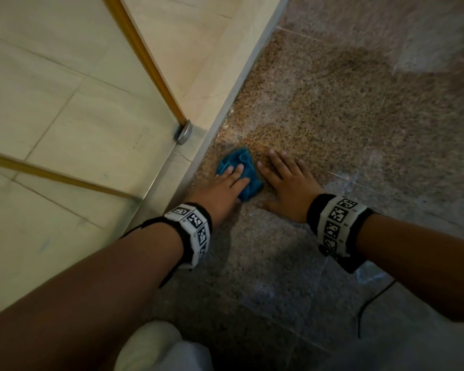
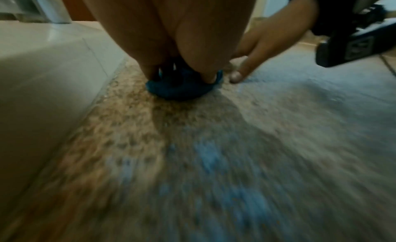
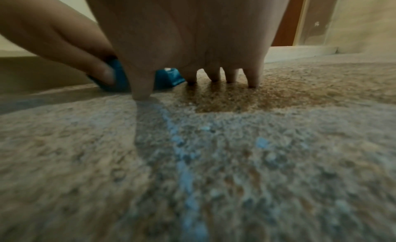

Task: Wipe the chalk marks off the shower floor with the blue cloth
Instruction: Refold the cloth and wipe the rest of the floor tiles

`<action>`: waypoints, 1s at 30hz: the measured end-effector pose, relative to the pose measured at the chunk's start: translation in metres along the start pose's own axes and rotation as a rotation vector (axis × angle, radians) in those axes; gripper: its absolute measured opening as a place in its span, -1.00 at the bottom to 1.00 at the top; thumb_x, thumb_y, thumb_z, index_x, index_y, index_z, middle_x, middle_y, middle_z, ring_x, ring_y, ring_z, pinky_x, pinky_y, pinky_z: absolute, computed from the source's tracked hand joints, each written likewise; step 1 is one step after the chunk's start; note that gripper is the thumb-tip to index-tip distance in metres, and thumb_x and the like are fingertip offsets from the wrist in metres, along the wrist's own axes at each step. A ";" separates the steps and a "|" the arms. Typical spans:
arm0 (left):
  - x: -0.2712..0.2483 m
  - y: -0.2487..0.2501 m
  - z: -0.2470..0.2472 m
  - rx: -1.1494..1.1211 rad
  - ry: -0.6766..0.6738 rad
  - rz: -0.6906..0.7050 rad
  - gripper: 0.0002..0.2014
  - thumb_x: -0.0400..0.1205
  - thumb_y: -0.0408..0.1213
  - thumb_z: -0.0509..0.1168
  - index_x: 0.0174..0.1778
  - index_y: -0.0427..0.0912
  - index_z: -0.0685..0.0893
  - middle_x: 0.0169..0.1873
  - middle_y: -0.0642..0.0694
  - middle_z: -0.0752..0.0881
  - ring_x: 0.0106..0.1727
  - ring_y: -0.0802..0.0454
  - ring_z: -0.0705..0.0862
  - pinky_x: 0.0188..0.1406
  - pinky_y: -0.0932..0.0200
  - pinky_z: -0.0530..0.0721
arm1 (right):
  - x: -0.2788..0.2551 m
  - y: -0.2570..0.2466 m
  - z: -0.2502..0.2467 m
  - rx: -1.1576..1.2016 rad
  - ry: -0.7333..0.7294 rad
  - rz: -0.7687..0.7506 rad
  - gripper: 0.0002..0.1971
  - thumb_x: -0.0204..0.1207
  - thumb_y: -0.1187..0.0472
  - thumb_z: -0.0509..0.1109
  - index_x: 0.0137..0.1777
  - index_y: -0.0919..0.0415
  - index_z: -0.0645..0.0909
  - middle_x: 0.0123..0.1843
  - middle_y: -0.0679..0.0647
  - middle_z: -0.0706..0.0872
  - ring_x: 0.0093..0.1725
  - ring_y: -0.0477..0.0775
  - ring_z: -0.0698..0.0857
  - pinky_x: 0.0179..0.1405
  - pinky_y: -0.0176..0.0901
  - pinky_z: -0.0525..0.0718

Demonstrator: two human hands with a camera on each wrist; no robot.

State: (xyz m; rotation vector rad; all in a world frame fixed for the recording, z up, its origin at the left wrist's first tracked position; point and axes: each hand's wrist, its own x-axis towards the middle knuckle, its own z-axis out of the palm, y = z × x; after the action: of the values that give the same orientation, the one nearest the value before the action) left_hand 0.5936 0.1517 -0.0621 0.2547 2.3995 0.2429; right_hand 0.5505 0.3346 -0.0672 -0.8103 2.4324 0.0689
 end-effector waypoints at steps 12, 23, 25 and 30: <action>-0.015 -0.013 0.018 -0.011 0.041 -0.083 -0.35 0.79 -0.33 0.04 0.70 -0.03 -0.20 0.68 -0.20 -0.30 0.70 -0.17 -0.21 0.63 -0.02 -0.14 | -0.012 -0.020 0.019 0.030 0.043 -0.010 -0.13 0.53 -0.35 0.06 0.65 0.01 -0.30 0.66 0.09 -0.41 0.65 0.16 -0.32 0.60 0.25 -0.21; -0.061 -0.011 0.049 0.118 -0.037 0.001 -0.39 0.81 -0.30 -0.10 0.67 -0.03 -0.32 0.65 -0.16 -0.38 0.69 -0.12 -0.32 0.61 0.03 -0.29 | -0.011 -0.025 0.020 0.008 0.001 0.005 -0.10 0.52 -0.36 0.04 0.64 0.05 -0.36 0.64 0.11 -0.45 0.64 0.21 -0.35 0.57 0.29 -0.25; -0.066 -0.015 0.053 0.088 -0.027 0.074 -0.38 0.74 0.04 -0.19 0.69 -0.05 -0.21 0.67 -0.20 -0.30 0.70 -0.17 -0.26 0.60 0.04 -0.32 | -0.011 -0.025 0.019 0.005 -0.003 0.001 -0.09 0.52 -0.36 0.05 0.64 0.05 -0.36 0.64 0.11 -0.45 0.64 0.21 -0.35 0.57 0.28 -0.24; -0.065 -0.018 0.051 0.074 -0.047 0.135 -0.27 0.60 0.23 -0.33 0.70 -0.01 -0.05 0.68 -0.19 -0.22 0.70 -0.16 -0.20 0.54 0.08 -0.38 | -0.012 -0.029 0.019 0.006 -0.027 0.025 -0.09 0.52 -0.33 0.07 0.64 0.06 -0.37 0.64 0.12 -0.47 0.63 0.22 -0.36 0.58 0.32 -0.21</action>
State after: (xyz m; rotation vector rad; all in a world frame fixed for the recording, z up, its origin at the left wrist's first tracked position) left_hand 0.6730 0.1240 -0.0629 0.4529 2.3505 0.2077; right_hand 0.5845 0.3212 -0.0729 -0.7719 2.4158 0.0810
